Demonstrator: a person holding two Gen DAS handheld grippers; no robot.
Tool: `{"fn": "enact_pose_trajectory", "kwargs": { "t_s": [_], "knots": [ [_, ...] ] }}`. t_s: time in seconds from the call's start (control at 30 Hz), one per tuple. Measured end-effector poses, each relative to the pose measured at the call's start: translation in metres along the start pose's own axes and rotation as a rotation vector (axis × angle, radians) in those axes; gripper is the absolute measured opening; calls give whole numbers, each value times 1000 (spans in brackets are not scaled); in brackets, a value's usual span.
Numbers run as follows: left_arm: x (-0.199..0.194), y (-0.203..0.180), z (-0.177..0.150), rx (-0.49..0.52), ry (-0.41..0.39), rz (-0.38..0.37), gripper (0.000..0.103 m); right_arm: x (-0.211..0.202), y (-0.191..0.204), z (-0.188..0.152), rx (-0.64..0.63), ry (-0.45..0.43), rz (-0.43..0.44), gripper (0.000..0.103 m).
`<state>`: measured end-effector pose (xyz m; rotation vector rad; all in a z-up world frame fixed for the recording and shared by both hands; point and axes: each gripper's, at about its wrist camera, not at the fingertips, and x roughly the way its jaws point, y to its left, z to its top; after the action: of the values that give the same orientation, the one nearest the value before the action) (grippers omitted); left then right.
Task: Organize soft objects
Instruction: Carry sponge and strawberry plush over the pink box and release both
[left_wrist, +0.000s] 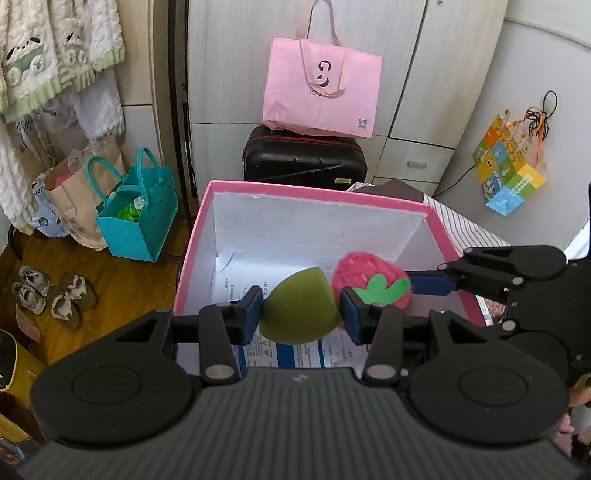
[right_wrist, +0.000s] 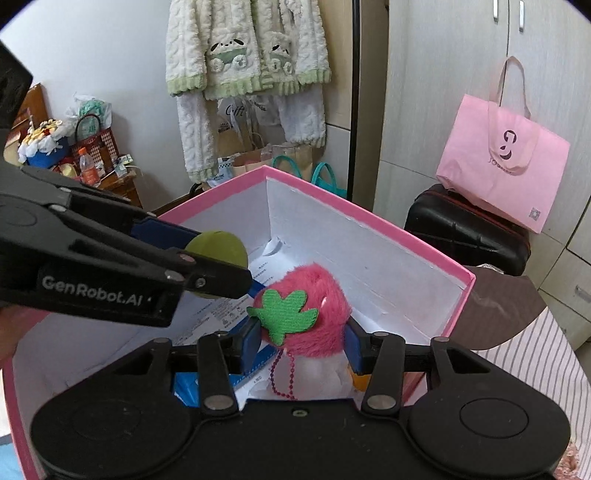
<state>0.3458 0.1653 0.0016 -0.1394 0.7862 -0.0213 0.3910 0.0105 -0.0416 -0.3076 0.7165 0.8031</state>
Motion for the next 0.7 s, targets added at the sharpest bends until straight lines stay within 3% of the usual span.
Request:
{"fn": "enact_pose_trajectory", "kwargs": {
  "t_s": [0.1,0.17,0.47,0.7],
  "knots": [
    [-6,-2,-1,20,-21,31,52,-3,0,0,14,-6,-12,66],
    [-13,-2,-1,18,-29,15,59,-9,0,-1,29,-14,-10,67],
    [-85,-8,-24,92,-132,24,62,-80,16,-21,24,-99,-12,67],
    [-137,-23,-53,168,-158,-18,67,-132,37,-49,7,-138,-23,67]
  ]
}}
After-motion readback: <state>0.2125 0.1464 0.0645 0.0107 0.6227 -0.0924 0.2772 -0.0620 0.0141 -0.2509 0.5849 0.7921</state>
